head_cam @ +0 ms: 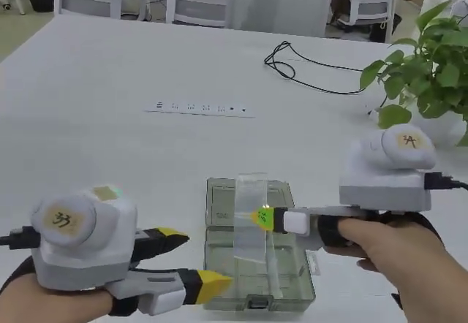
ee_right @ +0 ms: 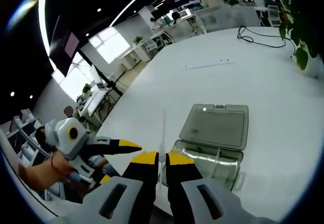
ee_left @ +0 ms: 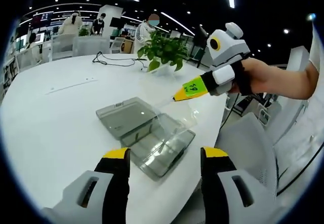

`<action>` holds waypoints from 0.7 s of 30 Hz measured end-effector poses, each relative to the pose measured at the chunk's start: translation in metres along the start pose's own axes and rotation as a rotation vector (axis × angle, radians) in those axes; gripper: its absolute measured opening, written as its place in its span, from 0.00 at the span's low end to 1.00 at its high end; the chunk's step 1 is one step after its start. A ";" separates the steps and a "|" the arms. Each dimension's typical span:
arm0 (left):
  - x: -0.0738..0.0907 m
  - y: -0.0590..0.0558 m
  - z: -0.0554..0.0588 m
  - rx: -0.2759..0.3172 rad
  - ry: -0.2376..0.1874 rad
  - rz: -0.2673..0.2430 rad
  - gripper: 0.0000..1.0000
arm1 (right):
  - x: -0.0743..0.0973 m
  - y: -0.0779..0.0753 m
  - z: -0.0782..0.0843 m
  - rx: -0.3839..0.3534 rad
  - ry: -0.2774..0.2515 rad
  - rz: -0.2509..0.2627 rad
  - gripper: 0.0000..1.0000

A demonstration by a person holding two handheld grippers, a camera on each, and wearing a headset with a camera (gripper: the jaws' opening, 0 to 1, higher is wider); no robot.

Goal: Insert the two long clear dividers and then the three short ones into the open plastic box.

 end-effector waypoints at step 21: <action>0.001 0.004 0.013 -0.188 0.019 0.031 1.00 | -0.020 -0.027 0.016 -0.178 0.284 0.173 0.07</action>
Point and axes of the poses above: the centre of the closed fingertips' face, and the gripper's own axes: x roughly backward along the fingers, y roughly to its left, z roughly out of its underside, the point moved 2 cm from there along x, roughly backward along the fingers, and after that the axes turned 1 degree about -z, right-handed, at the moved point
